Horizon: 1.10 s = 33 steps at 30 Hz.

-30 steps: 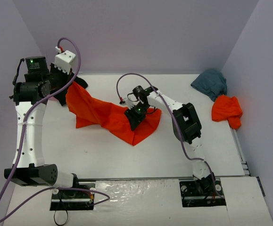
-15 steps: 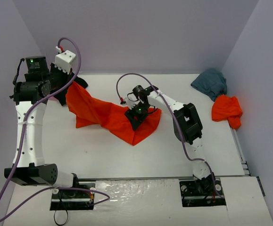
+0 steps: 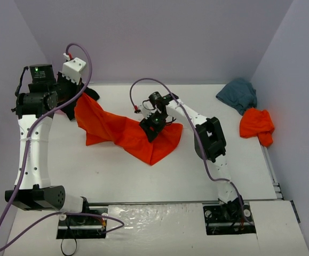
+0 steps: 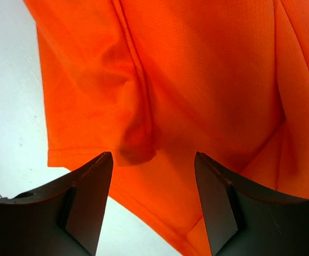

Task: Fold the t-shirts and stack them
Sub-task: Flatten the tshirt out

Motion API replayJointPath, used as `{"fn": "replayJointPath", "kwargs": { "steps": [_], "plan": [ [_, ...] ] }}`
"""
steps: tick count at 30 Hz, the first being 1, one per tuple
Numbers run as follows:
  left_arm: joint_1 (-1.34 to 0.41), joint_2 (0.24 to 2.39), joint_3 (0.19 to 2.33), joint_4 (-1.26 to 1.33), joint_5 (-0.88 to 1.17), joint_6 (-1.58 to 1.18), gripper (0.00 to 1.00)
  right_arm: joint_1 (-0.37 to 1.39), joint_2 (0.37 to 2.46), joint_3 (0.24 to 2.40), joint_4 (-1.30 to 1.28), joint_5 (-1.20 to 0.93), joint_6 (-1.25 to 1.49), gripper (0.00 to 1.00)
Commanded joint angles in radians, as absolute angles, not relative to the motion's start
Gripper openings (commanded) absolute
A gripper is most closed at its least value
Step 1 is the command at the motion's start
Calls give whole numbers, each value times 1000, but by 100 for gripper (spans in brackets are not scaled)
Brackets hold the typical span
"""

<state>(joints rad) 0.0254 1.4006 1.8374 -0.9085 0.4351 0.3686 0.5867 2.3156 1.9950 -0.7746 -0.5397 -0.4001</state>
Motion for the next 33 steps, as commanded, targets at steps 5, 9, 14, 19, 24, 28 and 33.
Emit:
{"fn": "replayJointPath", "kwargs": {
  "steps": [5, 9, 14, 19, 24, 28, 33],
  "plan": [
    [18, 1393, 1849, -860, 426, 388, 0, 574, 2449, 2128, -865, -601, -446, 55],
    [18, 1401, 1853, -859, 420, 391, 0, 577, 2428, 2086, -870, -631, -461, 53],
    [17, 1411, 1855, -850, 426, 385, 0, 586, 2395, 2042, -877, -647, -477, 51],
    [17, 1408, 1848, -847, 426, 382, 0, 586, 2346, 2013, -881, -644, -482, 51],
    [17, 1402, 1843, -845, 425, 380, 0, 587, 2308, 1991, -881, -637, -479, 51],
    [17, 1395, 1838, -845, 426, 380, 0, 589, 2279, 1982, -881, -635, -471, 51],
    [17, 1385, 1835, -847, 425, 382, 0, 595, 2258, 1987, -880, -624, -463, 51]
  ]
}}
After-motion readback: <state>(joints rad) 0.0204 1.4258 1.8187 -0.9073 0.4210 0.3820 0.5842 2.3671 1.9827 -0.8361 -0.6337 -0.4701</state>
